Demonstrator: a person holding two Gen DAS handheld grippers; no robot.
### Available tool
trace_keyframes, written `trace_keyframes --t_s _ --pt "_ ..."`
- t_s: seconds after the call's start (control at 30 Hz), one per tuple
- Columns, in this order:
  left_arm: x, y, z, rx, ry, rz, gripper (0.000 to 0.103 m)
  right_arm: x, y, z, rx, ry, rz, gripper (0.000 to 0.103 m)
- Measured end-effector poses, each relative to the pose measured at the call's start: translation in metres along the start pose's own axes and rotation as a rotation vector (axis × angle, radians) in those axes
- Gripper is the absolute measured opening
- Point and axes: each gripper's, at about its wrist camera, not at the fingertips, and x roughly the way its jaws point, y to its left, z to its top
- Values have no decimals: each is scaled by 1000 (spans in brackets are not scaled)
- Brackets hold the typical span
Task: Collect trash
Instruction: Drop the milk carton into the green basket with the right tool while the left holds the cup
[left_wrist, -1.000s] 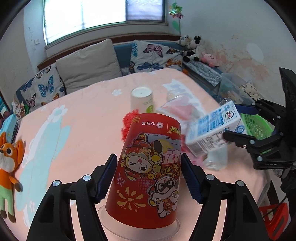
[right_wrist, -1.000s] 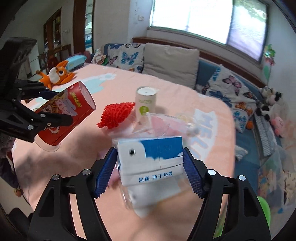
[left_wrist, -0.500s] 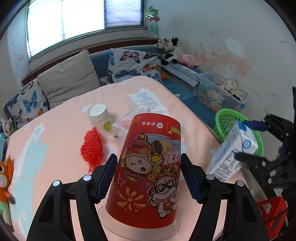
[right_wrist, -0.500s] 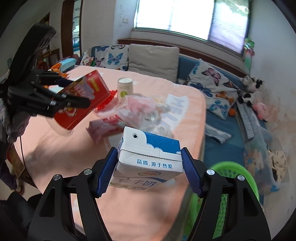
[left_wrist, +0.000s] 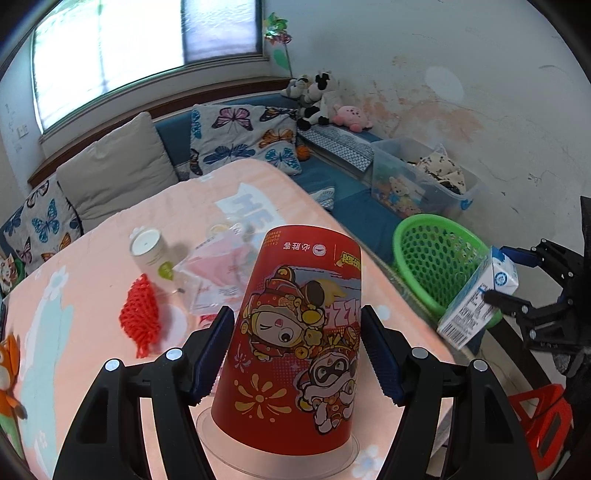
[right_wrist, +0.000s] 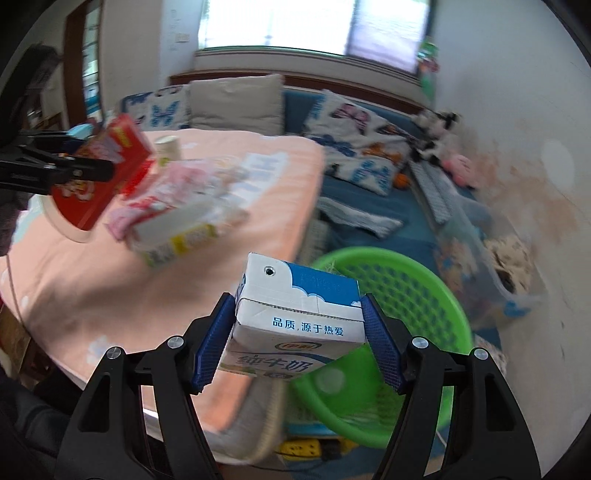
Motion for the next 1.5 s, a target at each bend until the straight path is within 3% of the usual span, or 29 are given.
trace_keyframes --t_s 0.27,0.43,0.87,1.5 --pt "3 -39 13 57 -3 -28 67 -7 -70 -35 130 38 -158 69" --pt "11 -63 22 88 -4 -55 67 0 -99 -56 203 82 -213 69" --pt "26 -102 40 119 7 -89 67 28 -121 -87 259 165 -198 69" --pt "50 -137 58 131 20 -180 67 5 -112 -76 241 100 -190 70"
